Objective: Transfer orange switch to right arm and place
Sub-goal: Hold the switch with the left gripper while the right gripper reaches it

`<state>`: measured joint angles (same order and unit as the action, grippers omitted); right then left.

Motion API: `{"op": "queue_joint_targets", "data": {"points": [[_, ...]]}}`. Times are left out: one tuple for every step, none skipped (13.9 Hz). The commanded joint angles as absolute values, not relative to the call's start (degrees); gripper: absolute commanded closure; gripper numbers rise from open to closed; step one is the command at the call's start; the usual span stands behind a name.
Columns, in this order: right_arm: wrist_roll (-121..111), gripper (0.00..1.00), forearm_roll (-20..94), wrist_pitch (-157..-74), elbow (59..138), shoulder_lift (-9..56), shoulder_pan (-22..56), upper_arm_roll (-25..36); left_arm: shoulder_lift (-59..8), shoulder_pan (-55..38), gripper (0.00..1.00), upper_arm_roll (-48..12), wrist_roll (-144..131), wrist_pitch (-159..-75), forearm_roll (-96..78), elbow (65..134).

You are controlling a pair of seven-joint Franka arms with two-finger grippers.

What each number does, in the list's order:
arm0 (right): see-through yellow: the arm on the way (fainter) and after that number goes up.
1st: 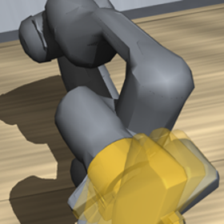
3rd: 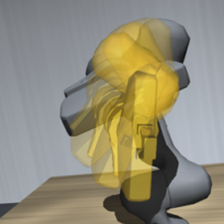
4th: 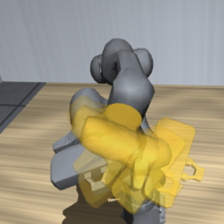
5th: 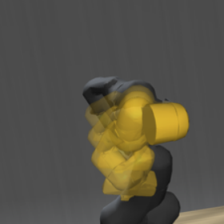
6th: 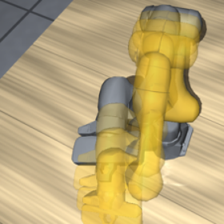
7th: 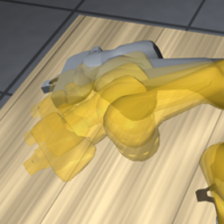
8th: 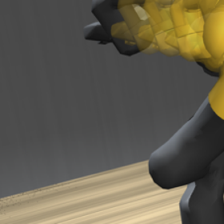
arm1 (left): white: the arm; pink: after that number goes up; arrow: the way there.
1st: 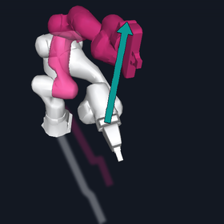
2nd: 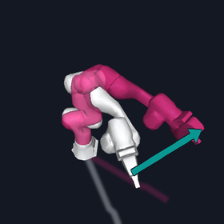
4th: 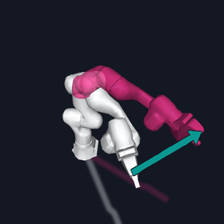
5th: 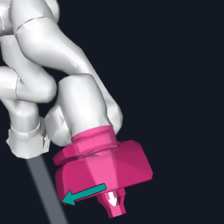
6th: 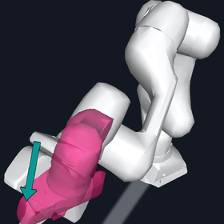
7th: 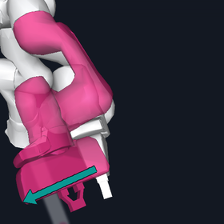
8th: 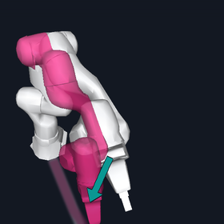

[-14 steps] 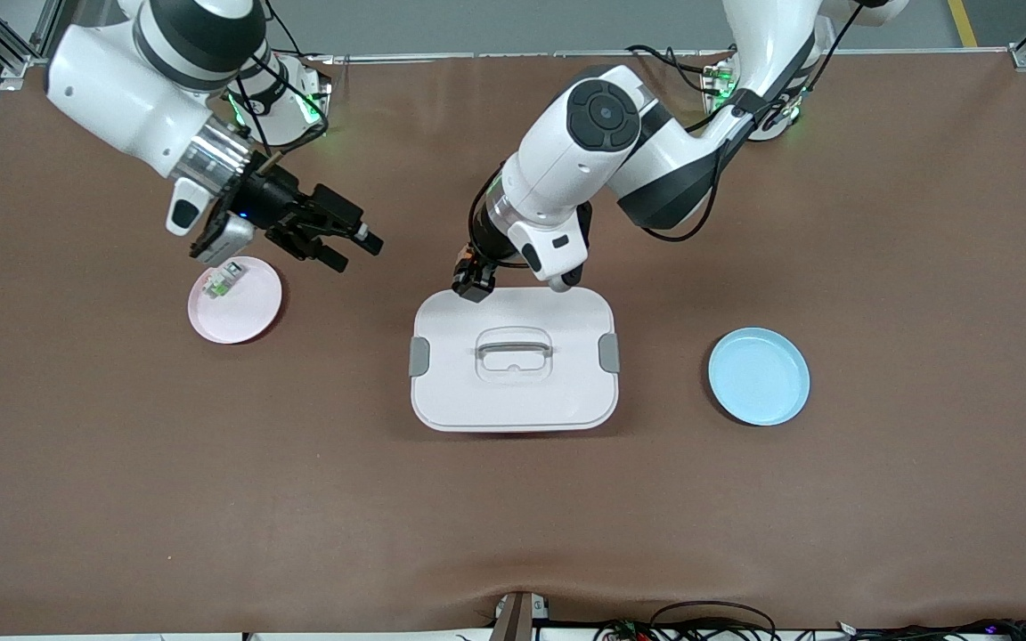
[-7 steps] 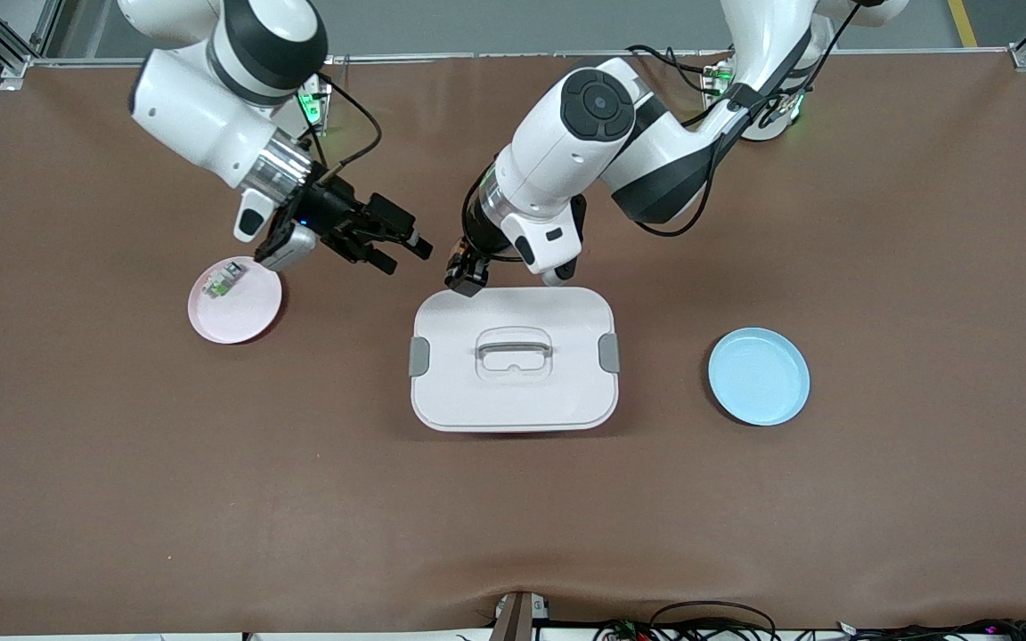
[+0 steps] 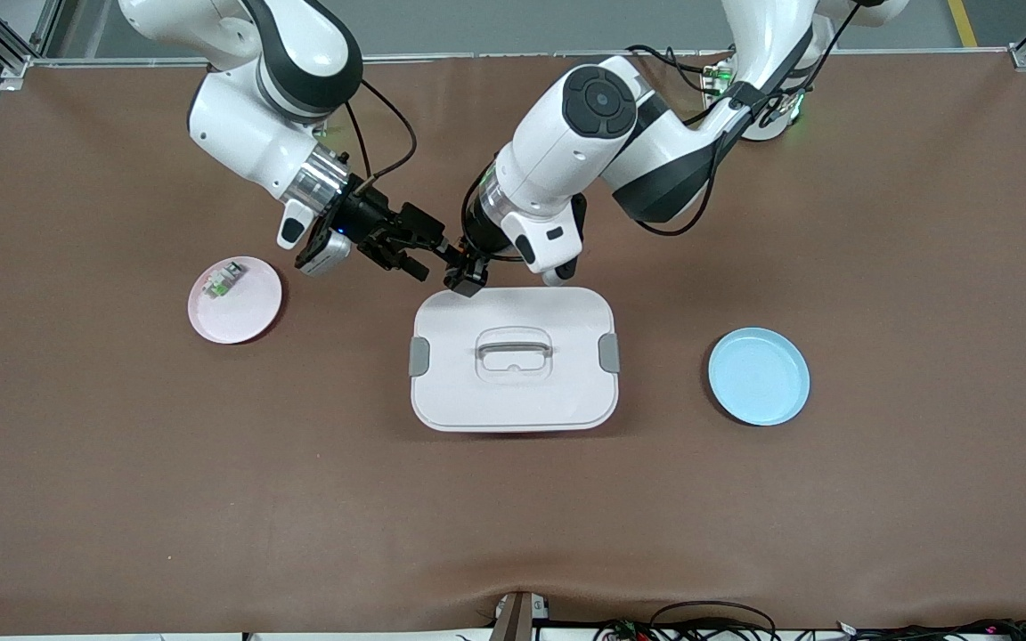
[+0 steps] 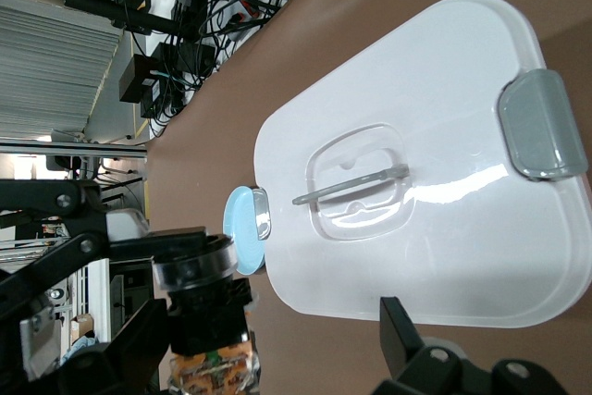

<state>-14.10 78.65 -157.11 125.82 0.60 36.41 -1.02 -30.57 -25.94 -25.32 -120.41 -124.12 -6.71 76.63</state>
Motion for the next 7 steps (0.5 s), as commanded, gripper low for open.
{"op": "queue_joint_targets", "data": {"points": [[-15.38, 0.00, 81.38, -157.59, 125.33, 0.88, 37.62, -0.35, -31.20, -26.28, 1.00, -25.31, -120.85, -124.19, -7.82, 75.06], [-15.29, 0.00, 81.39, -157.59, 124.81, 0.97, 37.88, -0.35, -31.20, -26.28, 1.00, -25.31, -120.85, -124.19, -7.82, 75.06], [-15.21, 0.00, 81.39, -157.59, 124.37, 1.40, 37.97, -0.44, -31.20, -26.37, 1.00, -25.31, -120.76, -124.19, -7.82, 75.06], [-15.12, 0.00, 81.39, -157.67, 123.76, 1.67, 38.06, -0.44, -31.20, -26.37, 1.00, -25.31, -120.76, -124.28, -7.82, 75.06], [-14.51, 0.00, 81.39, -157.68, 123.58, 1.76, 38.06, -0.35, -31.20, -26.37, 1.00, -25.31, -120.76, -124.28, -7.82, 75.06], [-13.98, 0.00, 81.39, -157.68, 122.97, 2.02, 38.40, -0.35, -31.20, -26.37, 1.00, -25.31, -120.76, -124.28, -7.82, 75.06], [-13.80, 0.00, 81.39, -157.76, 122.79, 2.46, 38.41, -0.35, -31.20, -26.37, 1.00, -25.31, -120.76, -124.28, -7.82, 75.06]]}}
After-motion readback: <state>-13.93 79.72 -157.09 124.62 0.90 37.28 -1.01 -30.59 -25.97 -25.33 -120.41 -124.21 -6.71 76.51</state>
